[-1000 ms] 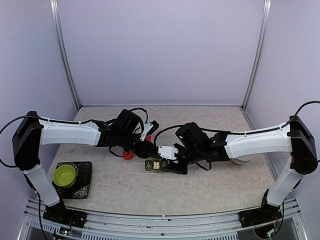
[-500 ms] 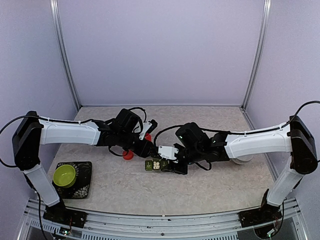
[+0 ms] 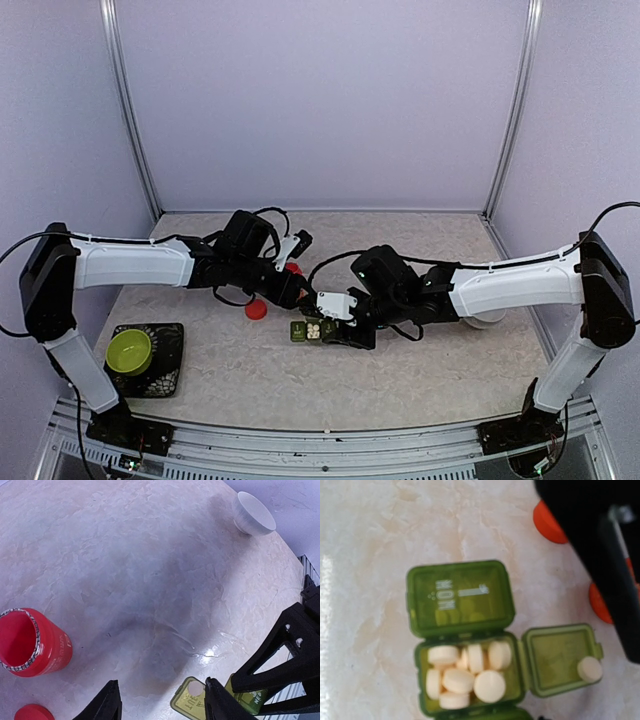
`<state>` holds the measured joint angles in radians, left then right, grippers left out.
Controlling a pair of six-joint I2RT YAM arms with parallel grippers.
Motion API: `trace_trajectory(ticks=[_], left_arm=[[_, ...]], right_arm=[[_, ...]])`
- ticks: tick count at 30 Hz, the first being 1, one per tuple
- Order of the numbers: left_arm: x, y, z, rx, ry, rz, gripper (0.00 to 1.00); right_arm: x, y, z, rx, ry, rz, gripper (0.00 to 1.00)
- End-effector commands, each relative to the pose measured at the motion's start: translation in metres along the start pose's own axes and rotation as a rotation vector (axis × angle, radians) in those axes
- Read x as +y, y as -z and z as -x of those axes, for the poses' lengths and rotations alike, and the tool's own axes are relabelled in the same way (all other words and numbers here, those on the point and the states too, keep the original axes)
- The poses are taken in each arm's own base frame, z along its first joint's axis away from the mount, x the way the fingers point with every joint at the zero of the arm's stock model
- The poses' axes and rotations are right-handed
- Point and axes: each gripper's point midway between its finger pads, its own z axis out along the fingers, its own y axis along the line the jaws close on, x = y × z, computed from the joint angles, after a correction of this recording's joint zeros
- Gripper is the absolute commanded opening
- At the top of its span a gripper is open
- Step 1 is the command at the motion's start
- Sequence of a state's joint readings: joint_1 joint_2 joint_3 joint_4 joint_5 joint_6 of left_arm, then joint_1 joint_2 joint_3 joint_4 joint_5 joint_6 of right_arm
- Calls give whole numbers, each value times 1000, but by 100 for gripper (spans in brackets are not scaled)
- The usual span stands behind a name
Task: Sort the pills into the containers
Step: Adjust the pill at the center of the board.
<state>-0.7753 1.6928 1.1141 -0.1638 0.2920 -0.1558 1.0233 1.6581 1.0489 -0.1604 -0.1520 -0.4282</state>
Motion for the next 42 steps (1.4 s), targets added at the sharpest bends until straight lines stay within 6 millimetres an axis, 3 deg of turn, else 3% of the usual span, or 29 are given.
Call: trace_trajectory(ticks=[1,6,16,42], left_arm=[[-16,6,6,-24,-22,-82,56],[-22,-5,-6,26,-31,-113,56],[-19,-14,-14,61,-32,-109,55],[-18,-13,-10,35,-19,-117,8]], right_arm=[[-4,13,22,-51,12,-19,13],[-5,13,23,-55,13,-21,13],[-5,14,24,-57,12,-20,13],[-5,14,22,-55,9,-23,13]])
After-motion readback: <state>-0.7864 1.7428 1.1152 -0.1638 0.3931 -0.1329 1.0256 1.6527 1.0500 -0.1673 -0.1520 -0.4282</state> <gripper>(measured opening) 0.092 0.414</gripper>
